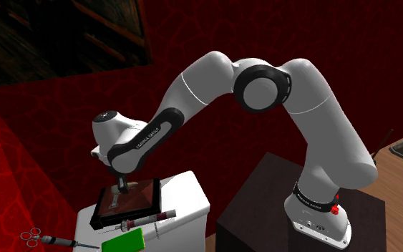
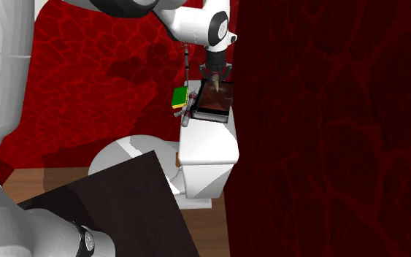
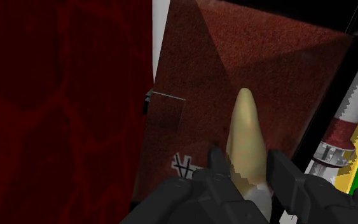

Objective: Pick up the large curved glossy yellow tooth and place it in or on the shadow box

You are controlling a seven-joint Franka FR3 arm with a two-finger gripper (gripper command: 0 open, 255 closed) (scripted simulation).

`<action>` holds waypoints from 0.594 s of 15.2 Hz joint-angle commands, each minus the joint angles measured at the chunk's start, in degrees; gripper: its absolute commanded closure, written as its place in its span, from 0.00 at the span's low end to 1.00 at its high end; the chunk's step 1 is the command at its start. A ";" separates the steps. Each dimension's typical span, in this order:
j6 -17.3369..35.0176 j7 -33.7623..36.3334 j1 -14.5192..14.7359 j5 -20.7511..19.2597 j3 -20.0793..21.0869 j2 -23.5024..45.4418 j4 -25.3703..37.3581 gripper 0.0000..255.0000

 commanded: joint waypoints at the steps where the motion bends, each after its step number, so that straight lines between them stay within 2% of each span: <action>1: 0.95 0.15 0.15 -0.17 -0.14 1.06 0.14 1.00; 9: 4.57 0.46 0.52 -0.73 -0.67 5.10 0.55 1.00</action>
